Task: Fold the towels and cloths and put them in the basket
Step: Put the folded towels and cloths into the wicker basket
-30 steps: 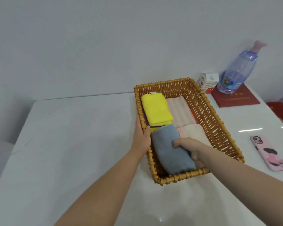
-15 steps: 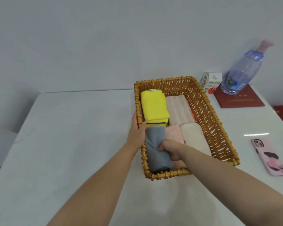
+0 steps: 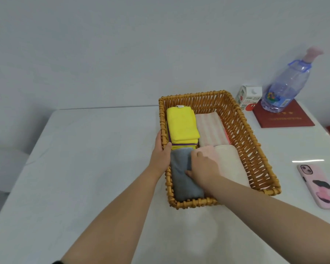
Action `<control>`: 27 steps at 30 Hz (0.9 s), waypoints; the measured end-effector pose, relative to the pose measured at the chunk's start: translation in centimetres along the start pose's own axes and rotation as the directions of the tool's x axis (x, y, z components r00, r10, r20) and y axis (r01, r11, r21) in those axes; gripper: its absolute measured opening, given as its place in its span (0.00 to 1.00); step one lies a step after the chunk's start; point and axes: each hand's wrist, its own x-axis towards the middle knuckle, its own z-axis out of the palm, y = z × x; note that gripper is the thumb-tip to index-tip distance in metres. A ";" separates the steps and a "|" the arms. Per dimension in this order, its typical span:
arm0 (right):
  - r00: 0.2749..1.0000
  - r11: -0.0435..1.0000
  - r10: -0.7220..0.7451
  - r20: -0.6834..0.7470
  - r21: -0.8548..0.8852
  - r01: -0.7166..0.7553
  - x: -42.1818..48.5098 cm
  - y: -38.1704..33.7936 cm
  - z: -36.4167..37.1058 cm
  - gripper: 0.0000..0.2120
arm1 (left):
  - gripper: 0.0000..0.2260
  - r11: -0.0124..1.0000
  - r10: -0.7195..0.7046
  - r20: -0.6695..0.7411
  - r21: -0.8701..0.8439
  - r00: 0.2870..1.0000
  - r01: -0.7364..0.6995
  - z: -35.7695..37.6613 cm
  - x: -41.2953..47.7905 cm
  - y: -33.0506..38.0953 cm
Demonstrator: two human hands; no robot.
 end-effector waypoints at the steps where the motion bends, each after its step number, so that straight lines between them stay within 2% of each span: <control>1: 0.992 0.994 -0.094 -0.084 -0.057 0.089 0.0 0.1 -0.2 0.24 | 0.24 1.000 0.001 0.000 -0.002 1.000 -0.001 0.0 0.0 0.0; 2: 0.967 0.971 -0.225 -0.118 -0.115 0.212 0.0 0.3 -0.1 0.23 | 0.24 1.000 -0.001 -0.002 -0.002 1.000 0.001 0.0 0.0 -0.1; 4: 0.898 0.882 -0.440 -0.025 -0.200 0.427 0.2 0.8 0.4 0.30 | 0.24 1.000 0.001 -0.009 -0.010 1.000 -0.001 0.0 0.1 -0.1; 5: 0.884 0.864 -0.460 0.081 -0.190 0.467 0.2 1.0 0.9 0.35 | 0.24 1.000 0.004 -0.010 -0.018 1.000 -0.004 0.1 0.1 -0.2; 7: 0.879 0.889 -0.370 0.302 -0.160 0.429 0.6 1.3 1.9 0.39 | 0.24 1.000 0.006 -0.010 -0.025 1.000 -0.007 0.1 0.0 -0.2; 9: 0.871 0.902 -0.315 0.377 -0.165 0.398 1.3 1.0 2.8 0.39 | 0.23 0.999 0.009 -0.013 -0.035 1.000 -0.010 0.1 0.0 -0.2; 14: 0.869 0.899 -0.324 0.373 -0.163 0.405 1.9 0.5 2.4 0.41 | 0.24 1.000 0.001 -0.017 -0.026 1.000 -0.001 0.1 0.0 -0.2; 16: 0.880 0.897 -0.365 0.304 -0.139 0.420 1.5 1.6 2.0 0.46 | 0.24 1.000 0.000 -0.015 -0.016 1.000 -0.001 0.1 0.0 -0.3; 18: 0.906 0.915 -0.321 0.277 -0.154 0.372 0.9 3.2 1.9 0.52 | 0.23 1.000 0.008 -0.017 -0.013 1.000 -0.008 0.1 0.0 -0.2; 20: 0.915 0.960 -0.214 0.343 -0.099 0.262 0.3 4.3 2.4 0.49 | 0.23 1.000 0.017 -0.017 -0.012 1.000 -0.017 0.2 0.0 -0.1; 22: 0.895 0.978 -0.195 0.401 0.017 0.206 0.3 4.6 2.8 0.45 | 0.23 1.000 0.024 -0.023 0.003 0.999 -0.024 0.2 -0.2 0.1; 25: 0.928 0.966 -0.256 0.272 0.113 0.234 0.3 5.3 2.2 0.37 | 0.23 0.998 0.027 -0.030 0.051 0.999 -0.026 0.1 -0.2 0.2; 27: 0.936 0.968 -0.249 0.250 0.028 0.250 -0.2 6.8 2.0 0.33 | 0.23 0.996 0.024 -0.037 0.090 0.999 -0.021 0.2 -0.2 0.3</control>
